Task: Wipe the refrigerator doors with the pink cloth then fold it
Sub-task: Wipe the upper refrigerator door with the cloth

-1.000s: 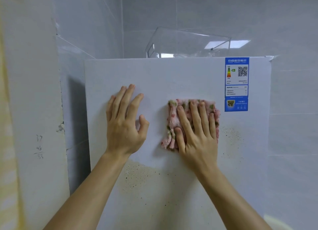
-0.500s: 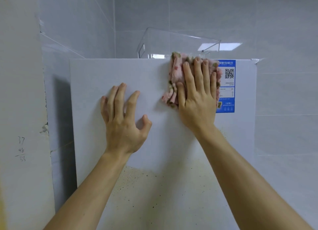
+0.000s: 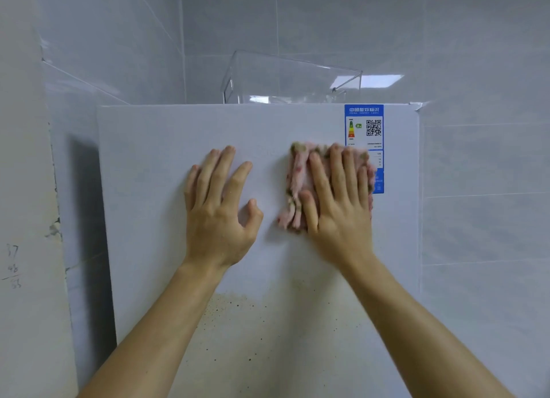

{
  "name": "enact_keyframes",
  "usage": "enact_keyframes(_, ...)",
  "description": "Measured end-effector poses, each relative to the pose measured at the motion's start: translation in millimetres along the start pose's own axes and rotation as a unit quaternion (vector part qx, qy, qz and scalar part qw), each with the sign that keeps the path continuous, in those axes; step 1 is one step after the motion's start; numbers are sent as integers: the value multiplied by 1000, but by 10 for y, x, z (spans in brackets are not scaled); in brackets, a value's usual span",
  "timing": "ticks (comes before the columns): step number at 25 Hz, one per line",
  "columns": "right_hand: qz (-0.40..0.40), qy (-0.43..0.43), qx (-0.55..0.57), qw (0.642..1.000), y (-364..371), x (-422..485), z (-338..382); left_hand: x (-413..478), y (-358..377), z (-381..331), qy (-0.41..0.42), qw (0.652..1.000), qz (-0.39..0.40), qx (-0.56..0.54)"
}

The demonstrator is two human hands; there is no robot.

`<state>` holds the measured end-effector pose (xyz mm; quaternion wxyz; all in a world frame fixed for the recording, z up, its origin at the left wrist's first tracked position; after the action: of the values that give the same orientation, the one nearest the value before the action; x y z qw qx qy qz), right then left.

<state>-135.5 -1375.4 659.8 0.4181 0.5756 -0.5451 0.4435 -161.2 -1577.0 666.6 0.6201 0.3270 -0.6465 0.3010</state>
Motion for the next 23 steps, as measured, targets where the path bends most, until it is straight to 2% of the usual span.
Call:
enact_keyframes(3,-26,37,-1,999,-35,504,-318,18,-15,9,-5,1000,4,6)
enact_keyframes(6,-20,74,7,997,-17,586,-398,3,-7,1,-8,1000,9,11)
enact_keyframes(11,-21,73,-4,997,-99,-198,-348,-35,33,-6,-8,1000,10,17)
enact_keyframes(15,-29,32,17,999,-195,-763,-392,-49,74,-57,-10,999,8,42)
enact_keyframes(18,-35,33,0,999,-192,-476,-569,-46,127,-126,-20,998,3,60)
enact_keyframes(23,-25,111,25,993,-172,413,-1066,-47,145,-114,-25,998,2,57)
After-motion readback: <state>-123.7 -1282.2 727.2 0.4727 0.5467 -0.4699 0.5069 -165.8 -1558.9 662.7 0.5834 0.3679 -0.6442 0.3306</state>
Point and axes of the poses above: each hand's wrist, its own x-axis towards the middle knuckle, its own y-axis out of the palm, z = x × y, the point moved 7 cm from there along x, towards the middle knuckle, and after that the axes turned 11 degrees about -y, right-handed, at the moved point
